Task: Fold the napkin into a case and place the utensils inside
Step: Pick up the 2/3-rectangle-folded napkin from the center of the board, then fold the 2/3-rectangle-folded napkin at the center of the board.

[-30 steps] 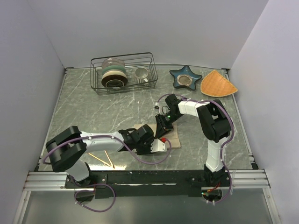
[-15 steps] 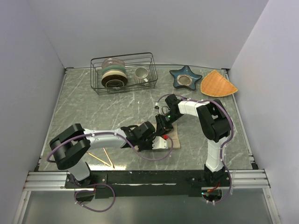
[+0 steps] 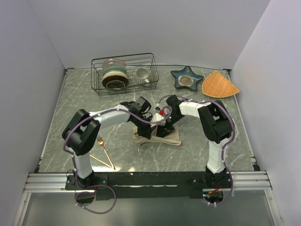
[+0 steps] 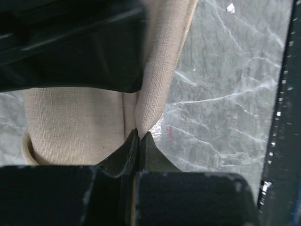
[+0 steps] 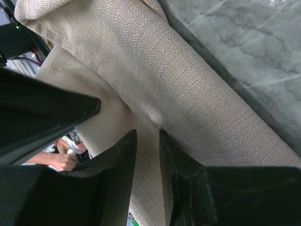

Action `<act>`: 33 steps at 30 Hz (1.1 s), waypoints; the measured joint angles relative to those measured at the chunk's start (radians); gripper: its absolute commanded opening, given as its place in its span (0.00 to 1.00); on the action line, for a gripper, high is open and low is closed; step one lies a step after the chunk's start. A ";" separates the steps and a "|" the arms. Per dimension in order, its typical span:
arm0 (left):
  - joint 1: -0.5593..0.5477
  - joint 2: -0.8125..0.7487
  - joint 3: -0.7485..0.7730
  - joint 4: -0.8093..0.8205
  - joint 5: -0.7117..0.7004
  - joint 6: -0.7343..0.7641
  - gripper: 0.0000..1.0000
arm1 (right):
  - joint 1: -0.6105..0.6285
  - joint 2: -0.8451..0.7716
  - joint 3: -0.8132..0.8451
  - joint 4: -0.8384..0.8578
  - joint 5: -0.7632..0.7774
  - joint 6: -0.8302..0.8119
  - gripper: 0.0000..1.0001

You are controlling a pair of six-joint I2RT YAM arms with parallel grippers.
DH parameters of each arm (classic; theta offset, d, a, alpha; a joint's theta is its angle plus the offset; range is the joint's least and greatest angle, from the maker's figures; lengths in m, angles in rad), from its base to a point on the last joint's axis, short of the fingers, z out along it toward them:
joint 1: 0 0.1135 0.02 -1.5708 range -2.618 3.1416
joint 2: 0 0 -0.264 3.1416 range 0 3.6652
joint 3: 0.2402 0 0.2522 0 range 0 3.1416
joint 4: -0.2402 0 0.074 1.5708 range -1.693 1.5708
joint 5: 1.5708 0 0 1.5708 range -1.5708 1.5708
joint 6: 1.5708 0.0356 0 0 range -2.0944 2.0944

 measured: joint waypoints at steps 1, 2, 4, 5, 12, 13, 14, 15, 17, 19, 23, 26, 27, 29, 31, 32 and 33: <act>0.015 0.024 0.026 -0.026 0.029 0.003 0.01 | 0.000 0.000 0.000 0.000 0.000 0.000 0.35; 0.026 0.046 0.048 -0.047 0.050 0.003 0.01 | 0.000 0.000 0.000 0.000 -0.001 0.000 0.36; 0.050 0.087 0.091 -0.087 0.095 0.014 0.01 | 0.000 0.000 0.000 0.000 -0.001 0.000 0.36; 0.061 0.110 0.115 -0.114 0.118 0.018 0.01 | 0.000 0.000 0.000 -0.001 -0.002 -0.004 0.37; 0.116 0.243 0.209 -0.234 0.228 0.058 0.01 | -0.006 -0.015 0.019 -0.042 0.021 -0.048 0.47; 0.122 0.254 0.211 -0.244 0.238 0.062 0.01 | -0.011 -0.021 0.026 -0.056 0.036 -0.064 0.50; 0.127 0.266 0.214 -0.254 0.247 0.066 0.01 | -0.019 -0.027 0.032 -0.071 0.049 -0.077 0.51; 0.131 0.276 0.218 -0.262 0.255 0.070 0.01 | -0.030 -0.035 0.035 -0.081 0.061 -0.089 0.55; 0.138 0.292 0.230 -0.280 0.274 0.074 0.01 | -0.062 -0.057 0.039 -0.106 0.083 -0.119 0.61; 0.143 0.301 0.241 -0.297 0.282 0.078 0.01 | -0.103 -0.089 0.039 -0.130 0.090 -0.150 0.68; 0.151 0.321 0.262 -0.330 0.292 0.087 0.01 | -0.158 -0.181 0.035 -0.147 0.090 -0.207 0.75; 0.154 0.339 0.283 -0.354 0.298 0.096 0.01 | -0.173 -0.264 0.010 -0.145 0.087 -0.257 0.79; 0.156 0.346 0.292 -0.365 0.301 0.099 0.01 | -0.177 -0.296 -0.004 -0.144 0.087 -0.274 0.81; 0.159 0.359 0.306 -0.382 0.306 0.102 0.01 | -0.182 -0.376 -0.048 -0.127 0.088 -0.317 0.83; 0.163 0.373 0.321 -0.399 0.316 0.103 0.01 | -0.186 -0.449 -0.091 -0.102 0.092 -0.353 0.86; 0.165 0.380 0.327 -0.407 0.320 0.104 0.01 | -0.188 -0.496 -0.121 -0.081 0.098 -0.378 0.87; 0.167 0.388 0.335 -0.417 0.325 0.103 0.01 | -0.188 -0.546 -0.153 -0.060 0.104 -0.406 0.90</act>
